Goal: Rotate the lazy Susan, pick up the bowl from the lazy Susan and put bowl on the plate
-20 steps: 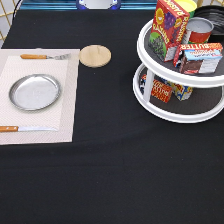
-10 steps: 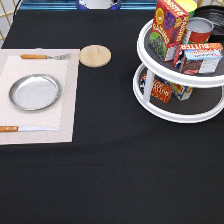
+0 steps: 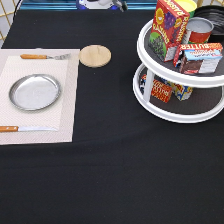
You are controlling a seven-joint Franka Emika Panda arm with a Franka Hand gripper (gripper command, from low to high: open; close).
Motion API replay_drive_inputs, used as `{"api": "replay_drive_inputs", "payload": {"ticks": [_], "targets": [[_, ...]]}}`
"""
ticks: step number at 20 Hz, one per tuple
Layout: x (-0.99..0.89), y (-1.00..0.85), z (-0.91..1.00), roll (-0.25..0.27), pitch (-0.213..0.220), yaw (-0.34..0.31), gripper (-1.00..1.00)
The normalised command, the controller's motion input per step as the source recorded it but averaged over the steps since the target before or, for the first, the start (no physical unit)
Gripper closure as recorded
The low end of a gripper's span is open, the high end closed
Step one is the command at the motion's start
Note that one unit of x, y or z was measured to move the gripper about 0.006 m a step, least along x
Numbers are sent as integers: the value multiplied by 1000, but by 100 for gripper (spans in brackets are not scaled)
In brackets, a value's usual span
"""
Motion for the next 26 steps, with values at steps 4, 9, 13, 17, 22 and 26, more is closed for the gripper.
{"api": "replay_drive_inputs", "payload": {"ticks": [4, 9, 13, 17, 22, 26], "targets": [[386, 136, -201, 75, -2, -64, -100], [395, 167, -200, 36, 18, -107, -100], [211, 6, -251, 42, 6, -86, -100], [91, 0, -286, 38, 0, -66, -100], [5, 1, -273, 45, -3, -74, -100], [0, 0, -131, 51, -3, -90, -100]]}}
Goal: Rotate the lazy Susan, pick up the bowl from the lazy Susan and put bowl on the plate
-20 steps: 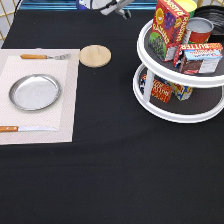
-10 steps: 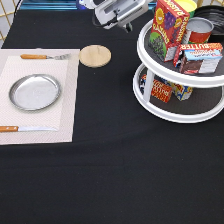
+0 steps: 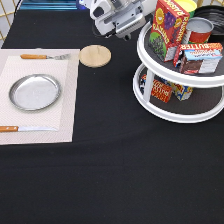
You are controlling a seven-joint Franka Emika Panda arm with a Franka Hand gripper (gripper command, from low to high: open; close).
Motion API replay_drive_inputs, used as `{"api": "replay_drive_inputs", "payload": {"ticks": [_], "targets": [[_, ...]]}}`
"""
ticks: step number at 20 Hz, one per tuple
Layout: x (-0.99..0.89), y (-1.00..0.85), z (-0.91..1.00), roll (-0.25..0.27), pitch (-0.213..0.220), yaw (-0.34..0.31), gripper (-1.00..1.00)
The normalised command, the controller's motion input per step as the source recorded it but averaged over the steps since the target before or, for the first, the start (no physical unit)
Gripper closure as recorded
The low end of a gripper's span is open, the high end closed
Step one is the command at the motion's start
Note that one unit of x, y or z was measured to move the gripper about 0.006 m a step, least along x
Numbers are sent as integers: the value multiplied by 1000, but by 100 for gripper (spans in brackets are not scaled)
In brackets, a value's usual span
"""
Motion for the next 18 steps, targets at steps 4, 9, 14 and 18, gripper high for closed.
{"api": "replay_drive_inputs", "payload": {"ticks": [4, 9, 14, 18], "targets": [[168, 0, -4, 48, -1, -78, -100], [535, 12, 3, 1, 23, -16, -100], [447, -61, -65, 15, 0, -20, -100], [464, -182, 10, 48, 0, -11, -100]]}}
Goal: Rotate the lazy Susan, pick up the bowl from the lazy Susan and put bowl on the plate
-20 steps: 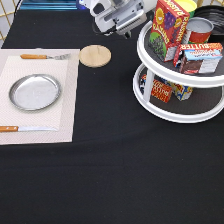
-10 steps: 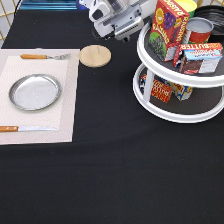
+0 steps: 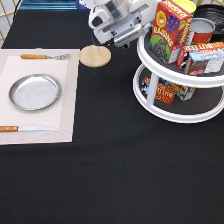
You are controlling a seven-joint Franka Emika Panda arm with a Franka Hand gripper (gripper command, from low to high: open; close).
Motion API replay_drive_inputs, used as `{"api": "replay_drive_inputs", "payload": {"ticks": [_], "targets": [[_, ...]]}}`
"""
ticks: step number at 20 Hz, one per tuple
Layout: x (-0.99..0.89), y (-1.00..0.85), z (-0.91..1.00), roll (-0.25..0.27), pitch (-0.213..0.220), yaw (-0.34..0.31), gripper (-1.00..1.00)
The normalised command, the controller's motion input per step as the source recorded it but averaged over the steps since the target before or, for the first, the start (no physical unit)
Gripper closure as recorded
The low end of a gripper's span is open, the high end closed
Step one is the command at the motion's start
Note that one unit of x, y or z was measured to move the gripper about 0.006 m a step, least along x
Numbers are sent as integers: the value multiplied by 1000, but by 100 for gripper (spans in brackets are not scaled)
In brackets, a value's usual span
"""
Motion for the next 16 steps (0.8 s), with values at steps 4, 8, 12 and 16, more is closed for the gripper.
{"api": "replay_drive_inputs", "payload": {"ticks": [4, 8, 12, 16], "targets": [[648, -104, 41, 27, 10, 0, -100], [711, -50, 7, 25, 3, 3, -100], [714, -1, 59, 43, 16, 37, -100], [579, 0, 124, 77, 19, 63, -100]]}}
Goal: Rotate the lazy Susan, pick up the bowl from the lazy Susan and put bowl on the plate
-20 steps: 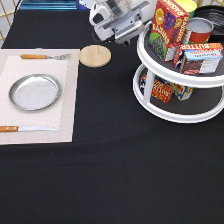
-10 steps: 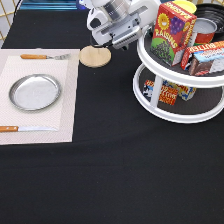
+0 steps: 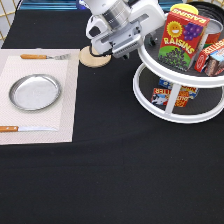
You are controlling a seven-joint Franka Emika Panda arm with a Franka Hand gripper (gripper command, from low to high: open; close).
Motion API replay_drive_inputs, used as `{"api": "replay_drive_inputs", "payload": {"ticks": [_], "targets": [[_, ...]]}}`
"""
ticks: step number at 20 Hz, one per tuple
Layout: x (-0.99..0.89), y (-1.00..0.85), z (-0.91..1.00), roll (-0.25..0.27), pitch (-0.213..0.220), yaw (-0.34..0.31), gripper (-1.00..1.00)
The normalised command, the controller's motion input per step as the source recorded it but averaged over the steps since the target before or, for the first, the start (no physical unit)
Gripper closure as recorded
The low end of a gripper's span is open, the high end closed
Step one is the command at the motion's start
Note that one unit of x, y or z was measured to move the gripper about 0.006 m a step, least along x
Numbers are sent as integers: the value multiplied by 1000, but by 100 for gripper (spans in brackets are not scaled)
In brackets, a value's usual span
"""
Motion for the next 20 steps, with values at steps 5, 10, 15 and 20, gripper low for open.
{"api": "replay_drive_inputs", "payload": {"ticks": [5, 10, 15, 20], "targets": [[83, -61, 275, 73, -4, 47, -100], [-589, 87, 582, -30, -76, 0, -100], [-880, 234, 298, -119, -88, -2, -100], [-927, 178, -14, -109, -69, -1, -100]]}}
